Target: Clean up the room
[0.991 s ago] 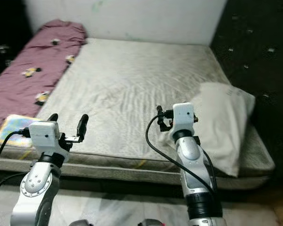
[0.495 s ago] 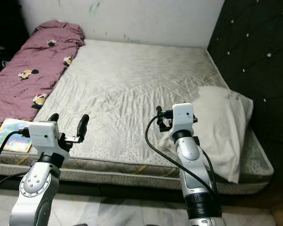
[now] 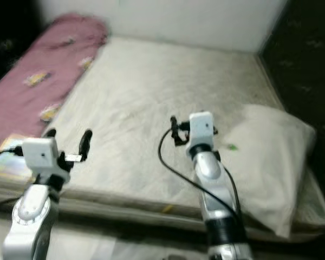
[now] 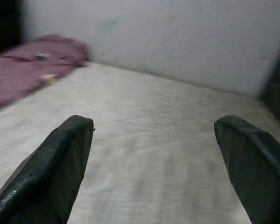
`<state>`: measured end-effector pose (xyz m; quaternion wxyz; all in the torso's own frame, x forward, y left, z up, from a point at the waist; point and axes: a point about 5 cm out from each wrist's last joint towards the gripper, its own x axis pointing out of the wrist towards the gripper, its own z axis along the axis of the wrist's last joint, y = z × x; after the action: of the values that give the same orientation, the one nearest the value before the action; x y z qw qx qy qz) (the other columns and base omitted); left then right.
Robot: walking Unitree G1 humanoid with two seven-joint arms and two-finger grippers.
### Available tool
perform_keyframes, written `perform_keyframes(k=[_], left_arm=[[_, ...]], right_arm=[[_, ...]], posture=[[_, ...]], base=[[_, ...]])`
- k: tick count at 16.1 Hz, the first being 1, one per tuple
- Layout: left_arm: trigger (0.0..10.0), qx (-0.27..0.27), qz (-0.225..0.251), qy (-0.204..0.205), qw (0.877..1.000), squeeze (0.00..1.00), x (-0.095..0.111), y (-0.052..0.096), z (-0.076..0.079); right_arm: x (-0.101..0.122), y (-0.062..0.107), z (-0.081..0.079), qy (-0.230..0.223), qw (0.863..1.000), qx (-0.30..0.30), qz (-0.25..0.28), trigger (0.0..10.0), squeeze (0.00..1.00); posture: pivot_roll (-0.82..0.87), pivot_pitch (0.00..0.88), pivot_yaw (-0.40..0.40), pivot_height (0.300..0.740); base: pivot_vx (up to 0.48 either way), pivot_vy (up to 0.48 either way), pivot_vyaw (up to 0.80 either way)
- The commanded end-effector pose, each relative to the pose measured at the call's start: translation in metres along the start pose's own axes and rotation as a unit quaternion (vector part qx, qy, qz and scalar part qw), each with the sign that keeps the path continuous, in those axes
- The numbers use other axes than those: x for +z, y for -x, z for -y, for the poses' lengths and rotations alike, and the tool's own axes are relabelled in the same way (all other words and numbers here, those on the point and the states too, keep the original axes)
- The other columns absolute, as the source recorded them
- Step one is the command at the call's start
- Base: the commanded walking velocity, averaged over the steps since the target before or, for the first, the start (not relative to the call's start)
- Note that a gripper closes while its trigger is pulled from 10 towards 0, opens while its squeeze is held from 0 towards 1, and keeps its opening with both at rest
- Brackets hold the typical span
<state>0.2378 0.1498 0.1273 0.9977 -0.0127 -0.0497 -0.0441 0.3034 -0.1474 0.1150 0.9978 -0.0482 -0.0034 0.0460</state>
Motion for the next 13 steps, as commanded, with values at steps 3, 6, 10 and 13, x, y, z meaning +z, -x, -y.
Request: perform_keyframes(k=[3,6,10,13], left_arm=[[10.0,0.008,-0.002,-0.009,1.000,0.00,-0.0011,0.0012,0.0006],[10.0,0.043,-0.011,-0.018,0.999,0.00,-0.0039,-0.0013,-0.0027],[10.0,0.042,-0.012,-0.029,0.999,0.00,-0.0039,-0.0014,-0.0033],[10.0,0.039,-0.015,-0.025,0.999,0.00,-0.0046,-0.0016,-0.0020]], right_arm=[[0.0013,0.0004,0.0033,-0.005,1.000,-0.009,0.001,10.0,0.00],[0.0008,0.0004,0.0045,-0.008,1.000,-0.011,-0.001,10.0,0.00],[0.0002,0.0004,0.0039,-0.008,1.000,-0.011,-0.002,10.0,0.00],[0.0000,-0.0001,0.0036,-0.008,1.000,-0.010,-0.003,10.0,0.00]], posture=[[-0.01,0.000,-0.048,0.740],[-0.01,0.000,-0.048,0.740],[-0.01,0.000,-0.047,0.740],[-0.01,0.000,-0.047,0.740]], base=[[0.180,0.000,0.00],[0.000,0.000,-0.28],[0.000,0.000,-0.11],[0.000,0.000,-0.23]])
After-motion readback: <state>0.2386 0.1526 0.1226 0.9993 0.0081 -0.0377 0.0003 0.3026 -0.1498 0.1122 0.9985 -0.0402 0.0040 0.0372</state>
